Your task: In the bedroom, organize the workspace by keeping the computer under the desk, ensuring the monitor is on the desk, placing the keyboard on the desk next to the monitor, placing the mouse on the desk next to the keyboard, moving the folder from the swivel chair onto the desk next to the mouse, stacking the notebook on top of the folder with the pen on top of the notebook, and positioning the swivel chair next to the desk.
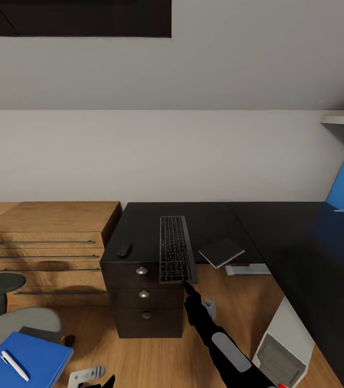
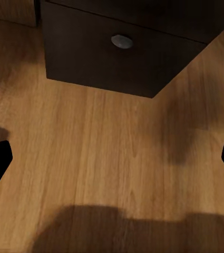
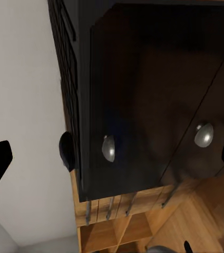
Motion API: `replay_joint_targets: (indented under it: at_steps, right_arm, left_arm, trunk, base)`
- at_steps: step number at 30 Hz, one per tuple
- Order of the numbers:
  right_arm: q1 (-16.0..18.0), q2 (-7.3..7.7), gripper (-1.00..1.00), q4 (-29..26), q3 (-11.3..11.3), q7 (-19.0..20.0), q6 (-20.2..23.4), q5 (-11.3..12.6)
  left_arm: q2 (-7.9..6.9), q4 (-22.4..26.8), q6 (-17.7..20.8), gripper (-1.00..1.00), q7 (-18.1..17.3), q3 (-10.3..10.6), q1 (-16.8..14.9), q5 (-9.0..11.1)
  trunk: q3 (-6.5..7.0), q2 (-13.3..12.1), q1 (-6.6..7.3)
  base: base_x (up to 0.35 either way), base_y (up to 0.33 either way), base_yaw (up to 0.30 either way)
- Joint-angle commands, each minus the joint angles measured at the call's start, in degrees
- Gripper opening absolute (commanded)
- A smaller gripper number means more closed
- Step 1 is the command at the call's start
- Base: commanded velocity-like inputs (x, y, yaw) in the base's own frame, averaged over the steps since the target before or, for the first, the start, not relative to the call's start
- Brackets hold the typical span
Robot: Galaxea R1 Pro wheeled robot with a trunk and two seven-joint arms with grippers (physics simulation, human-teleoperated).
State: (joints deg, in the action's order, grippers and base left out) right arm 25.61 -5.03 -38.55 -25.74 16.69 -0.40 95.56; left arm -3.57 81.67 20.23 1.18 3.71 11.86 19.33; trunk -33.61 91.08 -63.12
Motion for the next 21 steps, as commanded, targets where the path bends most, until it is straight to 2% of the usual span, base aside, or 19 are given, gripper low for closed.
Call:
replay_joint_targets:
  at_steps: [1,8,15,21]
  right_arm:
    - [0.1,0.02,1.00,0.1,-0.2,0.3,0.0,0.6]
    - [0.1,0.02,1.00,0.1,-0.2,0.3,0.0,0.6]
    - [0.1,0.02,1.00,0.1,-0.2,0.3,0.0,0.6]
    - [0.1,0.04,1.00,0.1,-0.2,0.3,0.0,0.6]
  left_arm:
    - [-0.04,0.1,0.2,1.00,0.1,0.1,0.0,0.4]
    - [-0.04,0.1,0.2,1.00,0.1,0.0,0.0,0.4]
    - [-0.11,0.0,0.2,1.00,0.0,0.0,0.0,0.5]
    - [-0.09,-0.4,0.2,1.00,0.0,0.1,0.0,0.4]
  trunk:
    - [-0.04,0.0,0.00]
    - [-0.04,0.0,0.00]
    - [-0.04,0.0,0.00]
    - [-0.04,0.0,0.00]
  base:
    - [0.000,0.000,0.000]
    - [0.015,0.011,0.000]
    - [0.165,0.109,0.000]
    - [0.076,0.019,0.000]
